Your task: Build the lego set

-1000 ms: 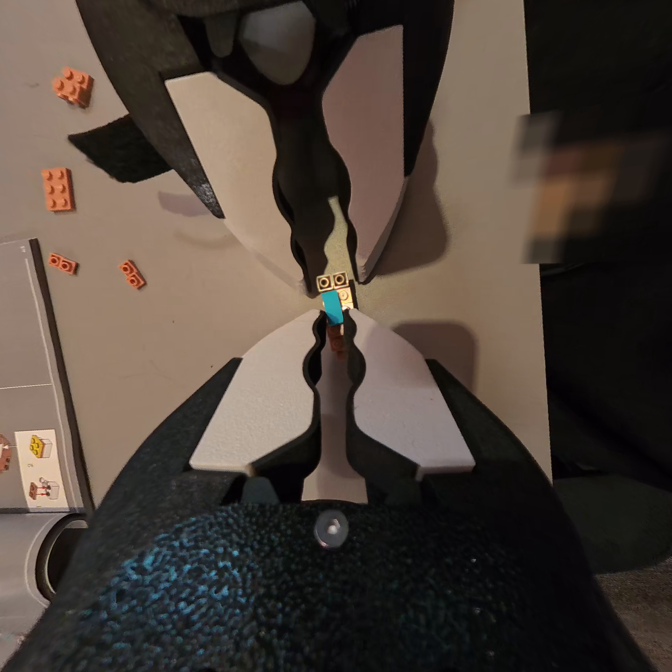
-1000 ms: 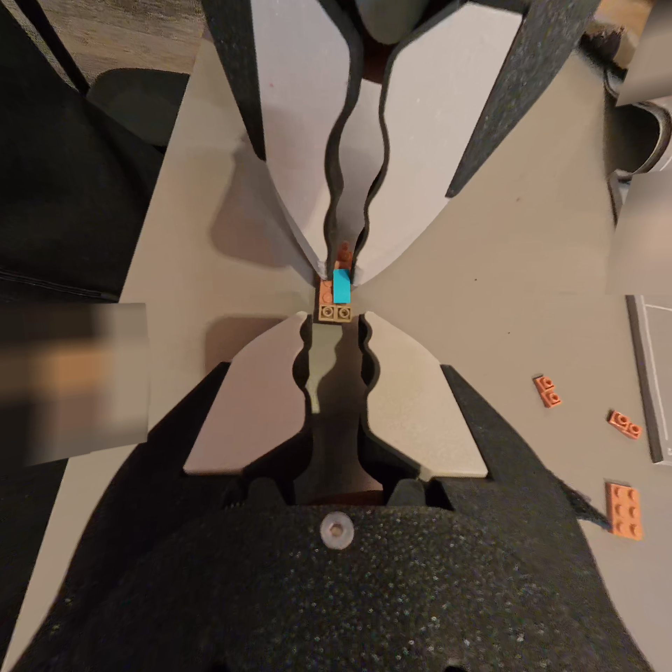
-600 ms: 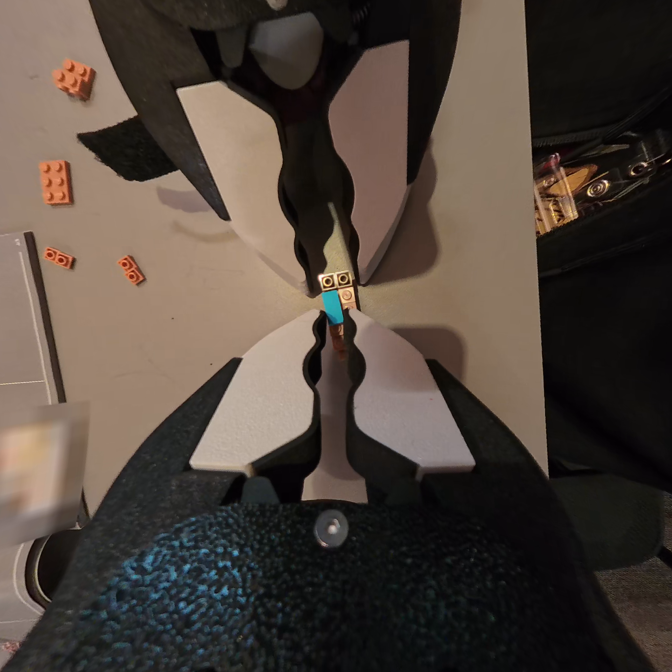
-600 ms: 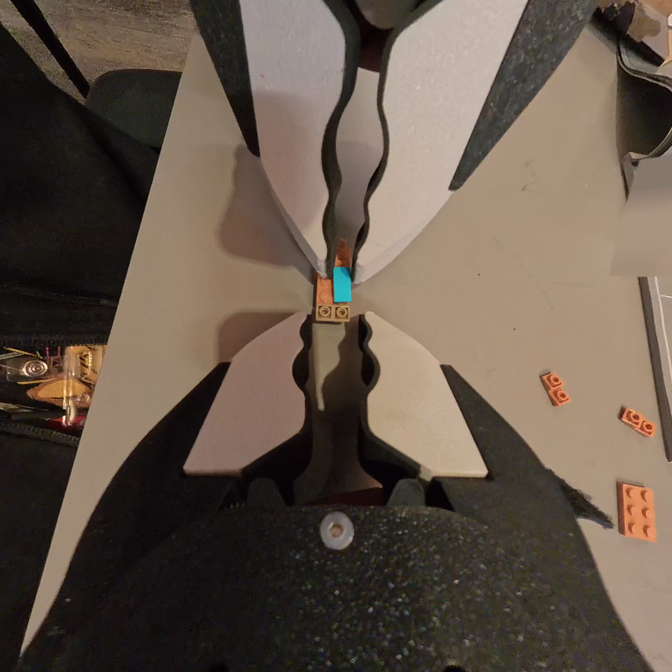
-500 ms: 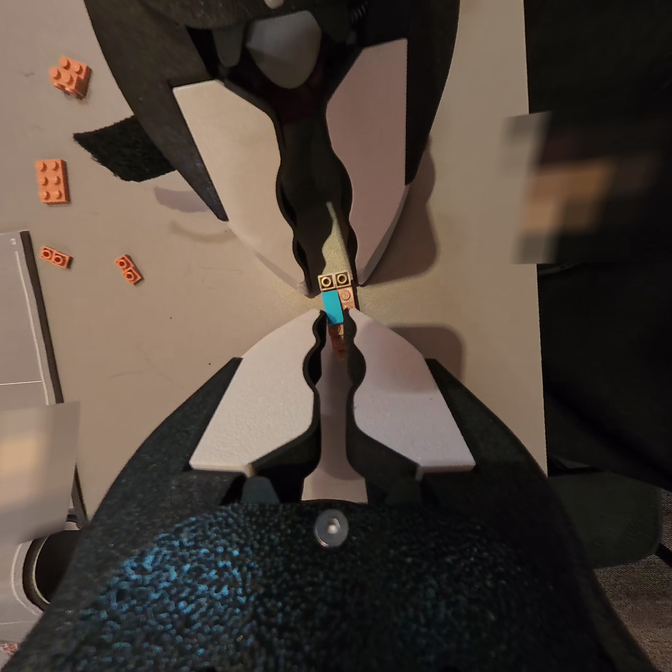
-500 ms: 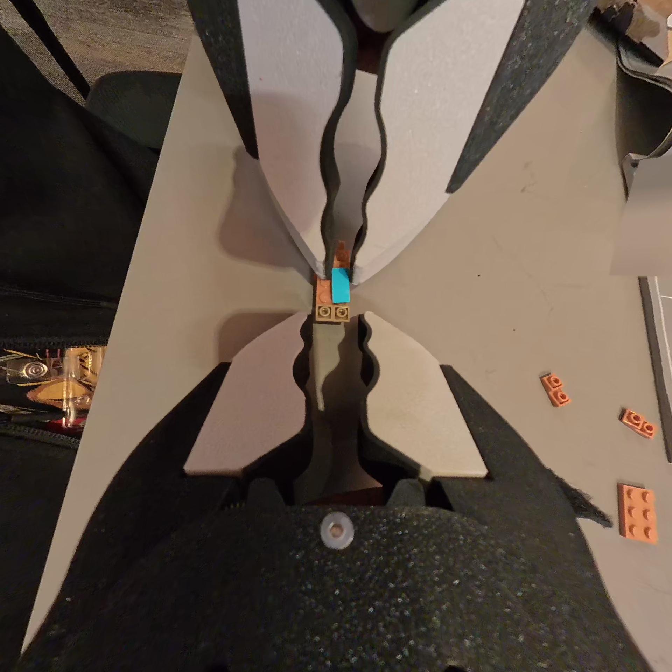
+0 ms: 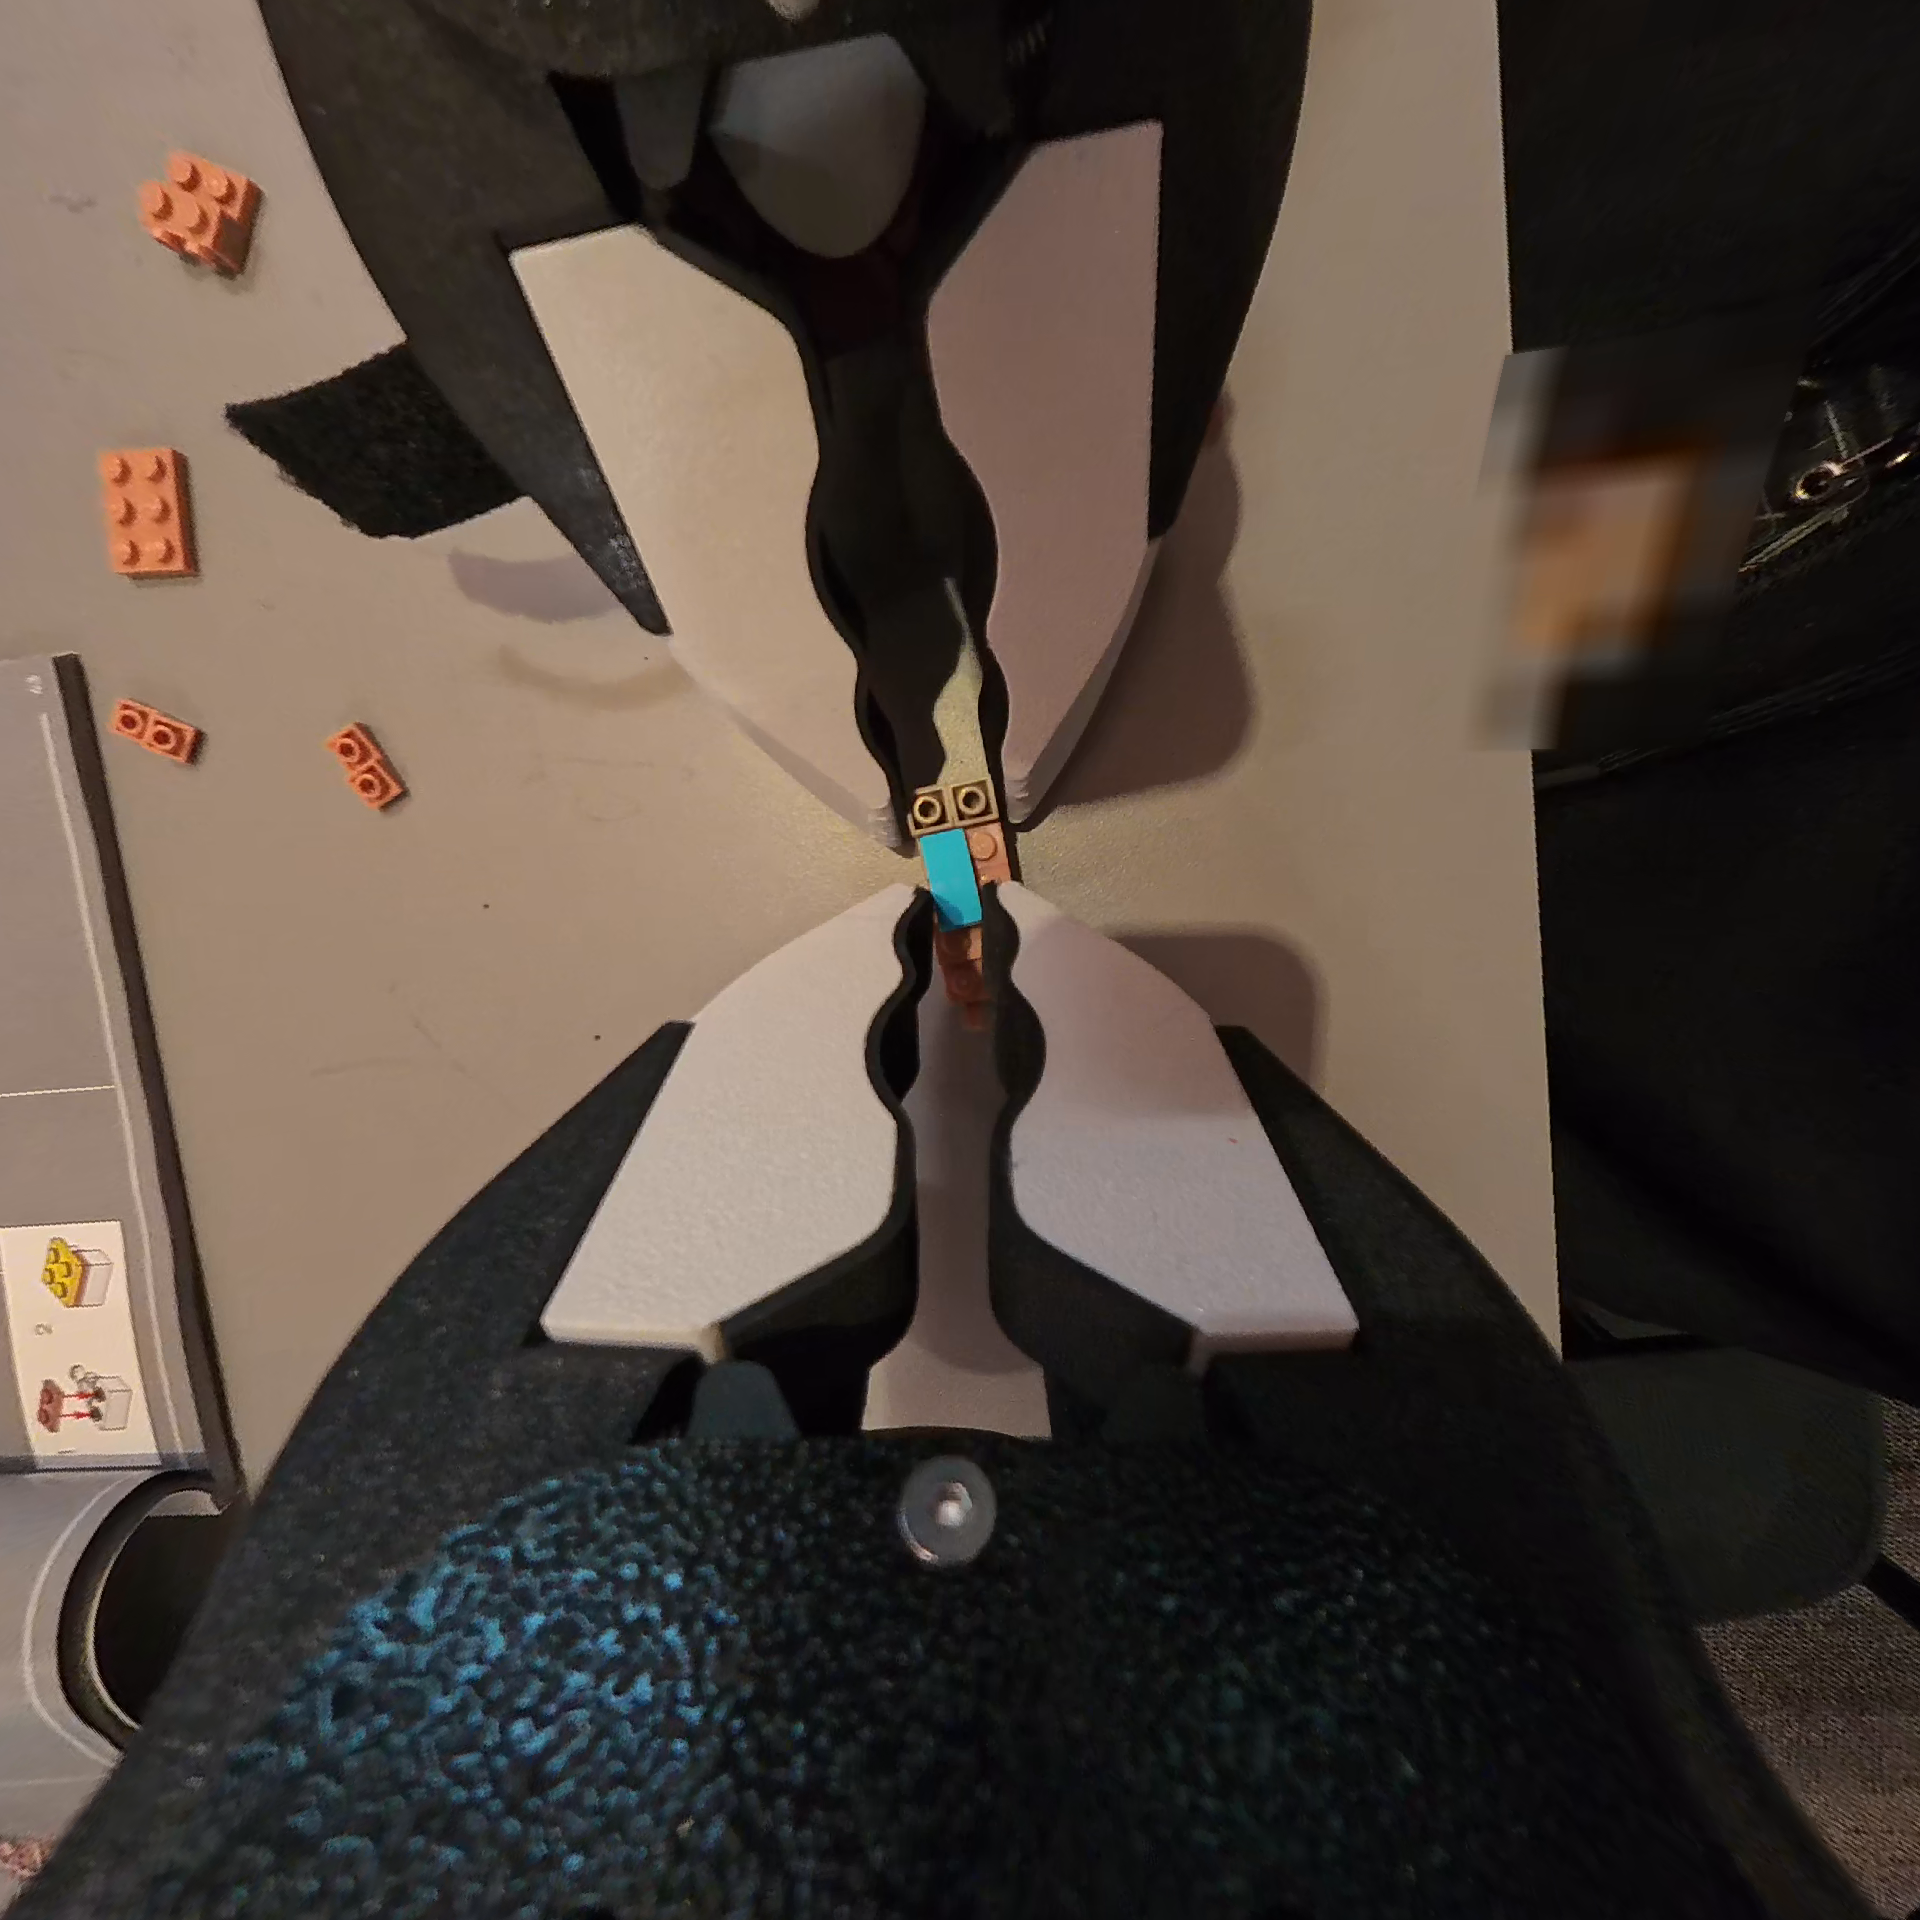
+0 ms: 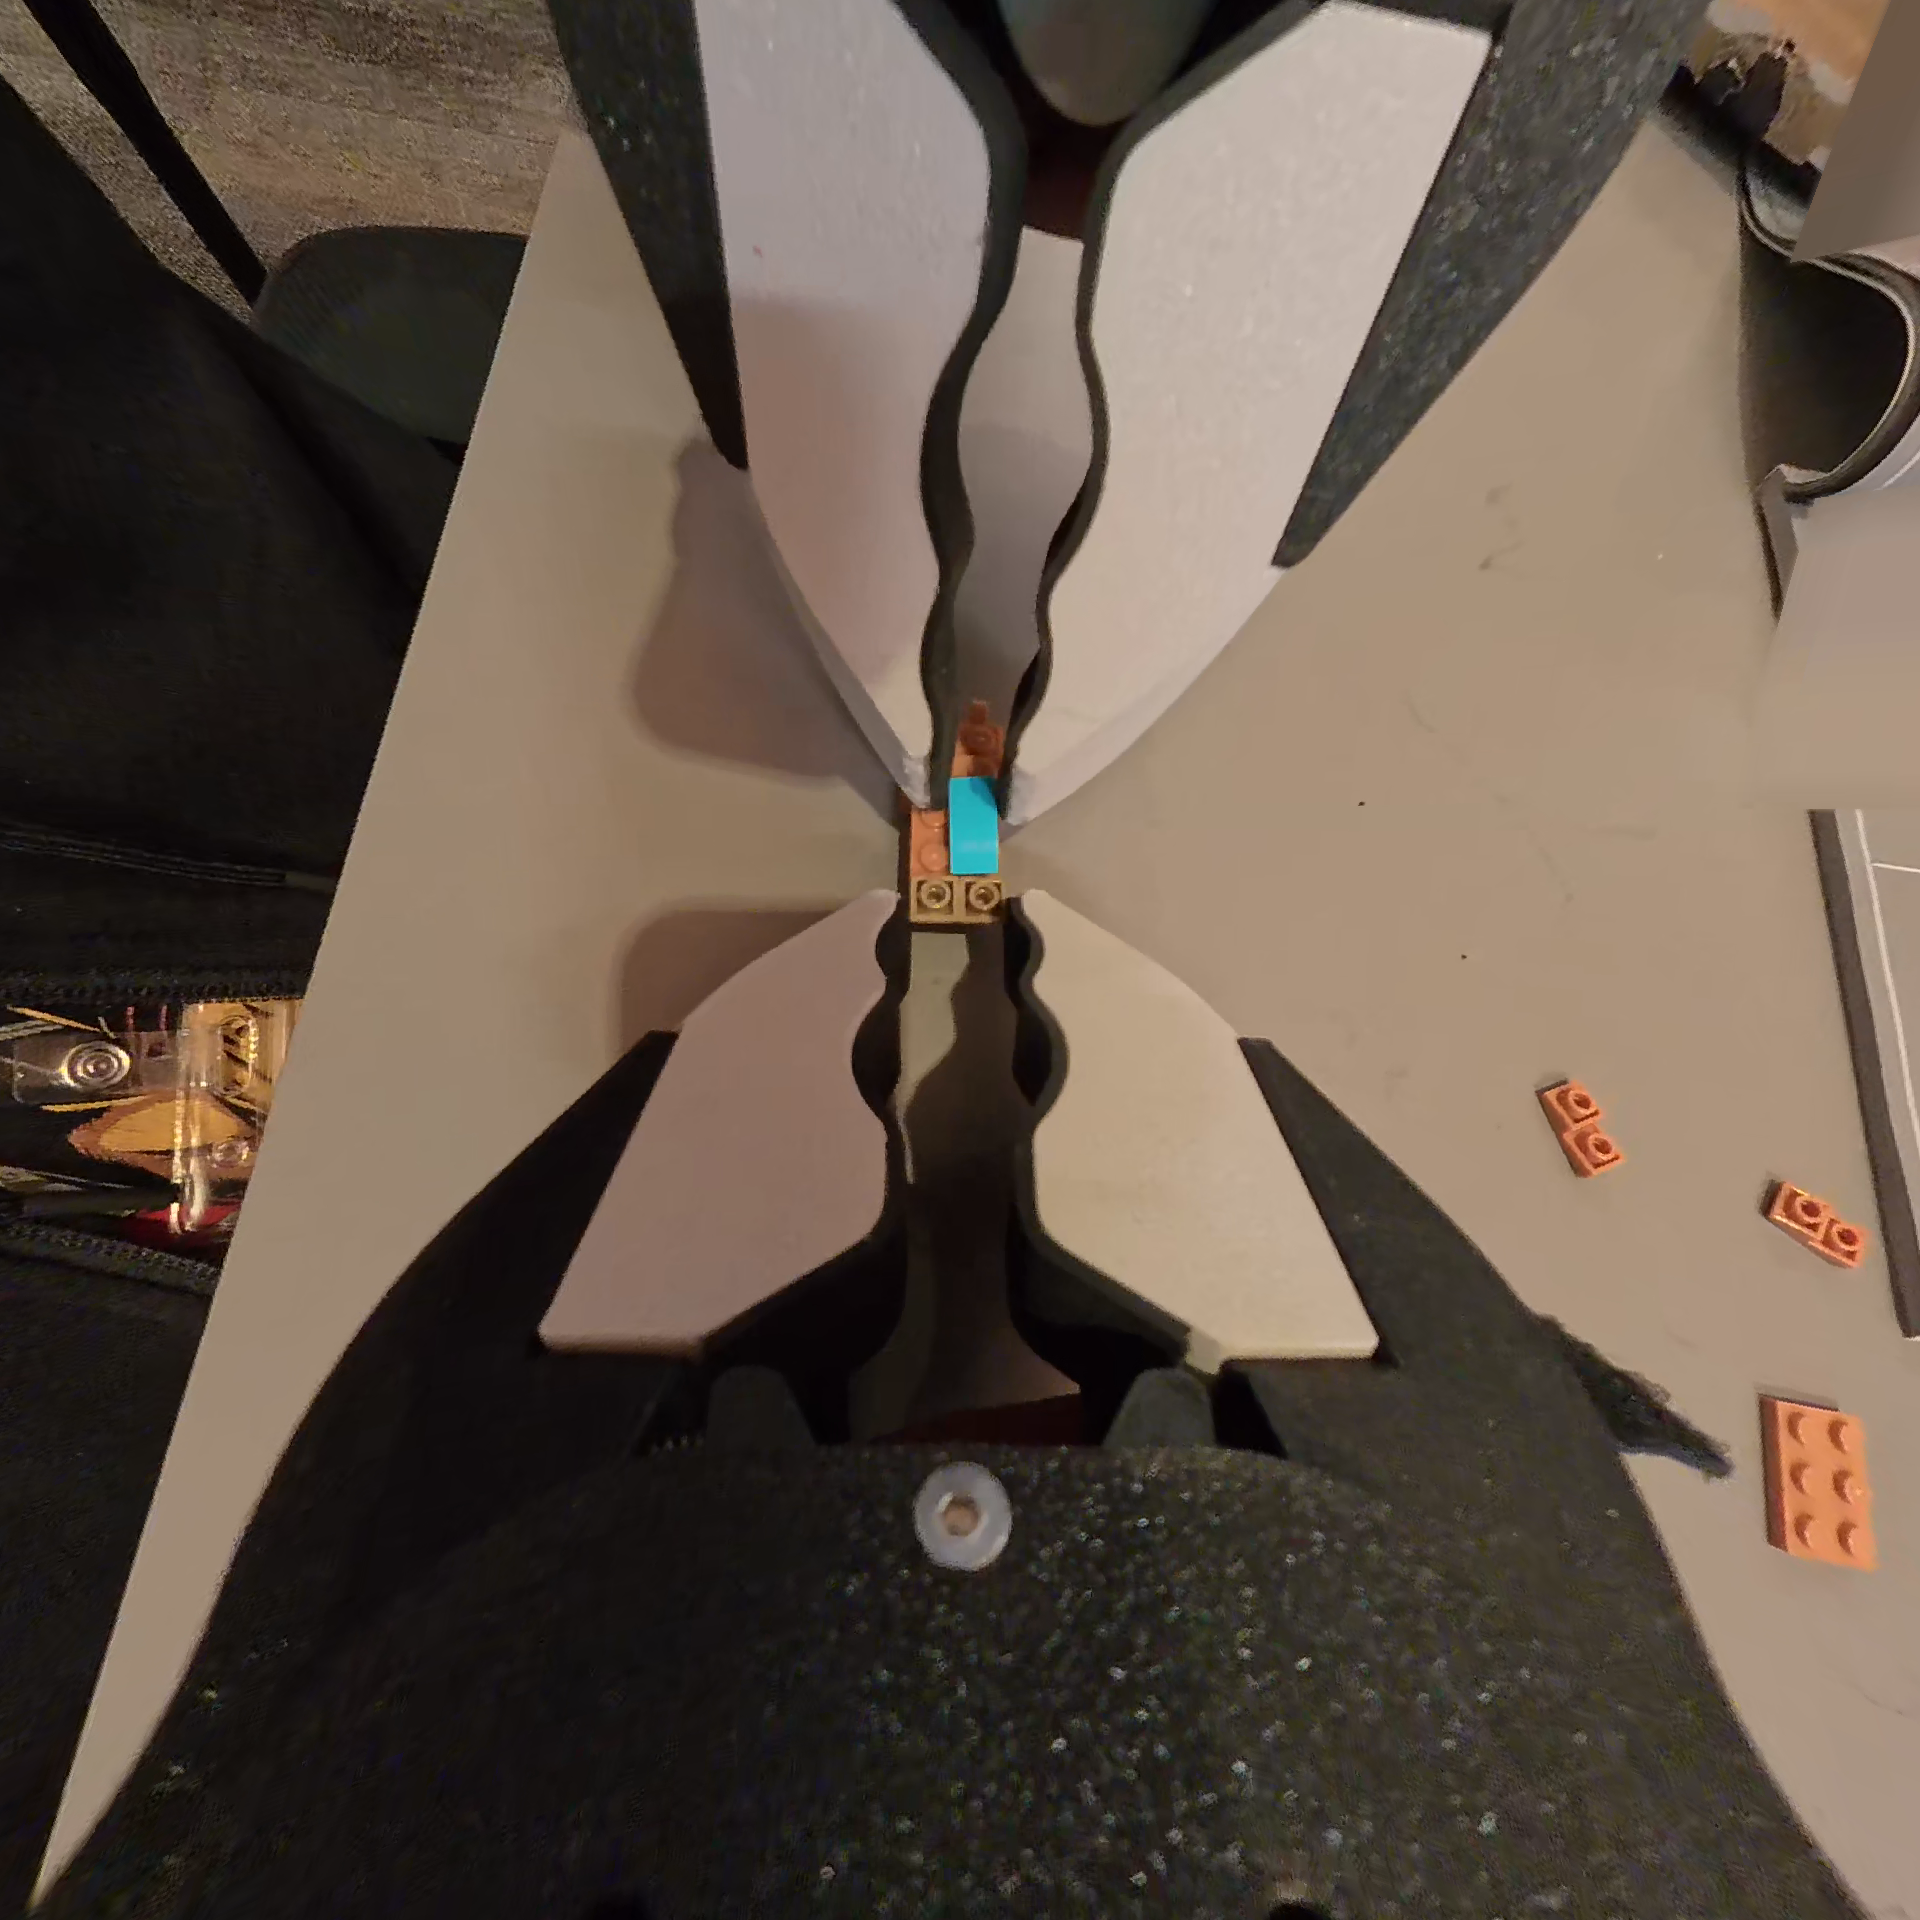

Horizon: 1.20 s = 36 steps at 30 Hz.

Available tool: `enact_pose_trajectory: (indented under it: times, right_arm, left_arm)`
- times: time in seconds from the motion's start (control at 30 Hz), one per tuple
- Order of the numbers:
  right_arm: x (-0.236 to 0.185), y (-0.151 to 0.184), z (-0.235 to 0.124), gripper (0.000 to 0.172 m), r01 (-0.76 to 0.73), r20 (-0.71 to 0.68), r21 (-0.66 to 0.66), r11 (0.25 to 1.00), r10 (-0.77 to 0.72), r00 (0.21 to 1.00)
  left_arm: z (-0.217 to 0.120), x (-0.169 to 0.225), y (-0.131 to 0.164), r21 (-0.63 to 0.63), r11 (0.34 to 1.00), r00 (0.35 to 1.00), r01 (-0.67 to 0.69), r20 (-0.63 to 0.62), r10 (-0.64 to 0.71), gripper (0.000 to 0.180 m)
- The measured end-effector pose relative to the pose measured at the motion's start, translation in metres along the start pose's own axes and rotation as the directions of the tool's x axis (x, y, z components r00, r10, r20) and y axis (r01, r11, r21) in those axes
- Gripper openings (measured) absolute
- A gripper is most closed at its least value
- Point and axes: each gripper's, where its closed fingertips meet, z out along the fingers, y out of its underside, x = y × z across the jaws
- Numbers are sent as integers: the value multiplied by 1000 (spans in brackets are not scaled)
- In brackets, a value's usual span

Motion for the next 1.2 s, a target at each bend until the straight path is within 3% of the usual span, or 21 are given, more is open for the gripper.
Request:
enact_pose_trajectory:
  times: [1.2]
  right_arm:
    - [-9, -9, -7, 16, 118, -5, 90, 989, -118, 993]
  left_arm:
    - [-8, 11, -7, 85, 996, 994, 20, -105, -11, 11]
